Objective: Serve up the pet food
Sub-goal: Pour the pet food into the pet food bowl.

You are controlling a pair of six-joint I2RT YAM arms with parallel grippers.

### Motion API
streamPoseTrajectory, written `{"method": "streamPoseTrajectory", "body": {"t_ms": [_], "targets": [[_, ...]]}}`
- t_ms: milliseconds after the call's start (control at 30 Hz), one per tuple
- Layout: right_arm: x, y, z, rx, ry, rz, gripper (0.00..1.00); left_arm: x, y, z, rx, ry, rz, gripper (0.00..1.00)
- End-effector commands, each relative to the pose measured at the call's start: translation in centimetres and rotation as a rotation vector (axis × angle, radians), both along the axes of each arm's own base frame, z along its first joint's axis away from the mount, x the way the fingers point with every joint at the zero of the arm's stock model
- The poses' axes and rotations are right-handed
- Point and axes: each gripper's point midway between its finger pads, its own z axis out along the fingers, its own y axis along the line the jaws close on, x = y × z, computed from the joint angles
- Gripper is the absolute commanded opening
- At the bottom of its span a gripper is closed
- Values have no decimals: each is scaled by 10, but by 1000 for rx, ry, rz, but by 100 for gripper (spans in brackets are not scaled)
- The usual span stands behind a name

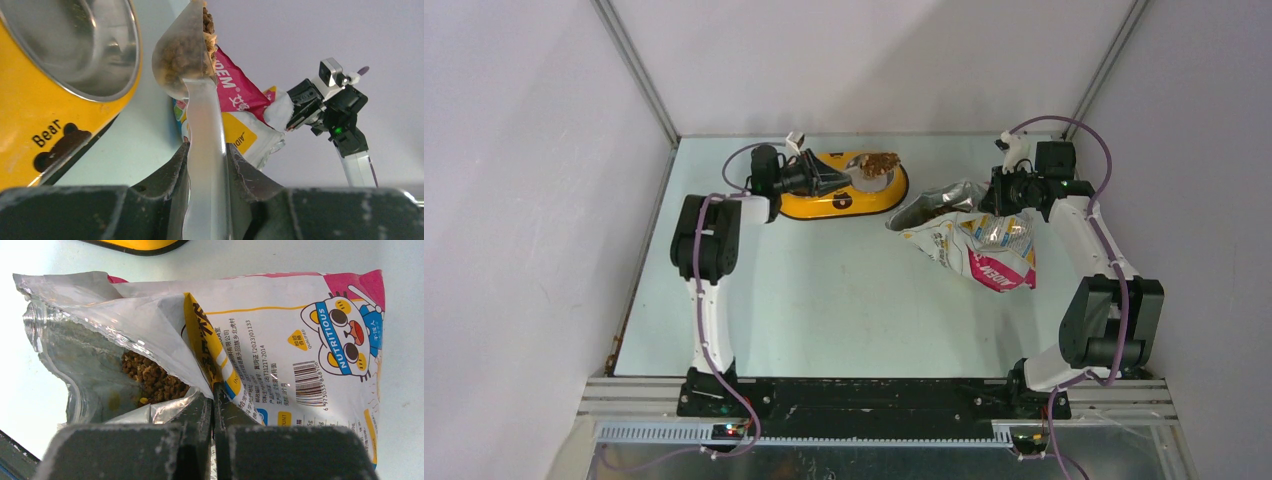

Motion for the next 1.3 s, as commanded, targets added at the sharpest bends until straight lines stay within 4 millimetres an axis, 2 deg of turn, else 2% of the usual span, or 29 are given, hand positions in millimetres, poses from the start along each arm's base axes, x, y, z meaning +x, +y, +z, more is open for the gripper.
{"method": "streamPoseTrajectory", "body": {"t_ms": [0,267,1267], "targets": [[-1,-33,-18,-94,68,-98,0,17,4,19,0,-100,21,0],[-1,-33,-19,-96,69,-98,0,27,9,5,21,-74,46,0],[-2,-34,-17,-101,63,-96,0,46,14,-35,131,6,90,0]]}}
